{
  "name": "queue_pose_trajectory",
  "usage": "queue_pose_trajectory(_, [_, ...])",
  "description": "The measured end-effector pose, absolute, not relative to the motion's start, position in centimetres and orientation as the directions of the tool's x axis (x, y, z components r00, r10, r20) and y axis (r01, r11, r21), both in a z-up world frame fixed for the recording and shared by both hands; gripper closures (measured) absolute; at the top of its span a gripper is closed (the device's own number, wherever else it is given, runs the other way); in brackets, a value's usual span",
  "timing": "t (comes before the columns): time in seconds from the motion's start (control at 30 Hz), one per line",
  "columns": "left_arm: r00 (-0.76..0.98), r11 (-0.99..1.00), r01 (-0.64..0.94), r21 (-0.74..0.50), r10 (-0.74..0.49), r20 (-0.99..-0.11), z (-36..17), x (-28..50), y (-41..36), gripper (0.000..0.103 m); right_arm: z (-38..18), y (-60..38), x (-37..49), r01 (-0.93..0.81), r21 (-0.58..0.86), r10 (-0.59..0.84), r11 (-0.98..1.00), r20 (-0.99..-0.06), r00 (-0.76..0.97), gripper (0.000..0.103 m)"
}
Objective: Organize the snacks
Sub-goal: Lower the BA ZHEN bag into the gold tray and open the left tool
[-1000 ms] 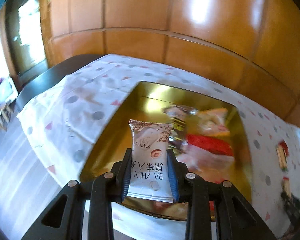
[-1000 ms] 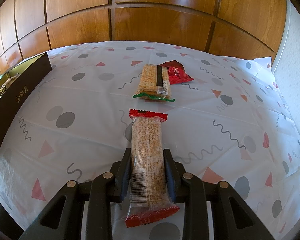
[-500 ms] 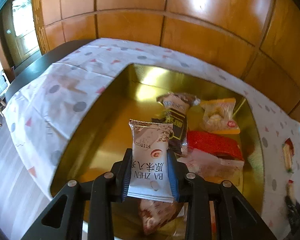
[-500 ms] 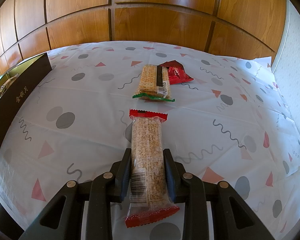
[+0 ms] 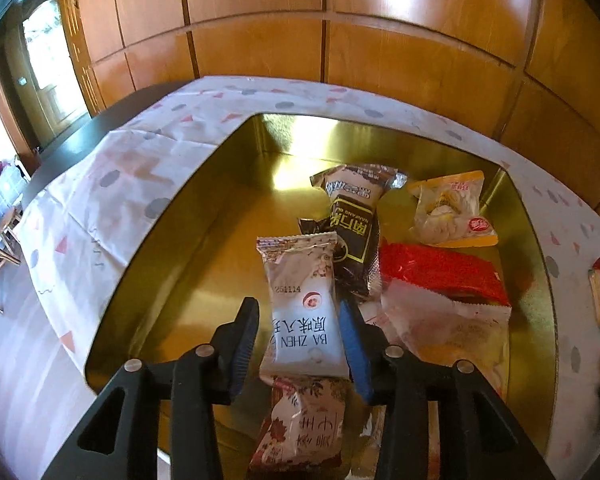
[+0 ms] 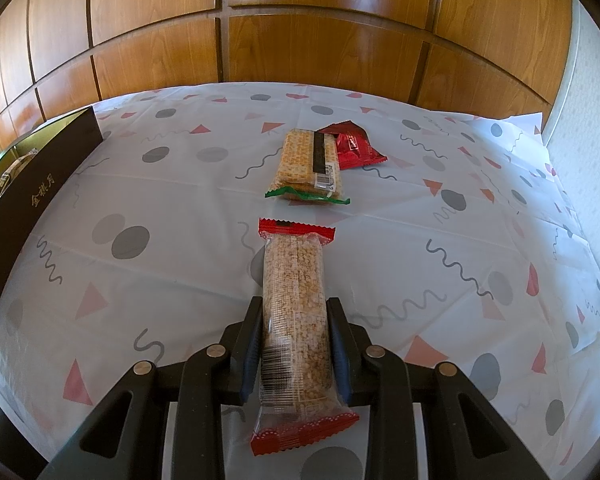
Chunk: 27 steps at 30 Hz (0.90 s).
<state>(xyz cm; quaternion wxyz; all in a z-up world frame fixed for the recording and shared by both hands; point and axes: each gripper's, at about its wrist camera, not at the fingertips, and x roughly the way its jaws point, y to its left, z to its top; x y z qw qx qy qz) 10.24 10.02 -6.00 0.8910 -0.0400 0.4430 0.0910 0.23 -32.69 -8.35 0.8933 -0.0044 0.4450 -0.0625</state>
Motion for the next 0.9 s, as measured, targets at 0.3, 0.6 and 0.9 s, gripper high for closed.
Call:
queue_pose_trajectory(0.3, [0.643, 0.983, -0.183, 0.008, 0.126, -0.755, -3.6, 8.3, 9.1, 0.056, -8.3, -32.7, 0.2, 0.113, -0.059, -0.115, 0.992, -0.793, 0.598, 0.073])
queue_pose_trajectory(0.6, [0.664, 0.988, -0.156, -0.003, 0.102, -0.741, -2.6, 6.5, 8.4, 0.056, -8.3, -32.7, 0.1, 0.121, -0.052, -0.114, 0.991, -0.796, 0.595, 0.072])
queue_pose_trajectory(0.9, [0.674, 0.991, -0.136, -0.001, 0.092, -0.733, -2.3, 5.2, 8.0, 0.056, -8.3, -33.0, 0.0, 0.136, -0.019, -0.096, 0.99, -0.809, 0.579, 0.072])
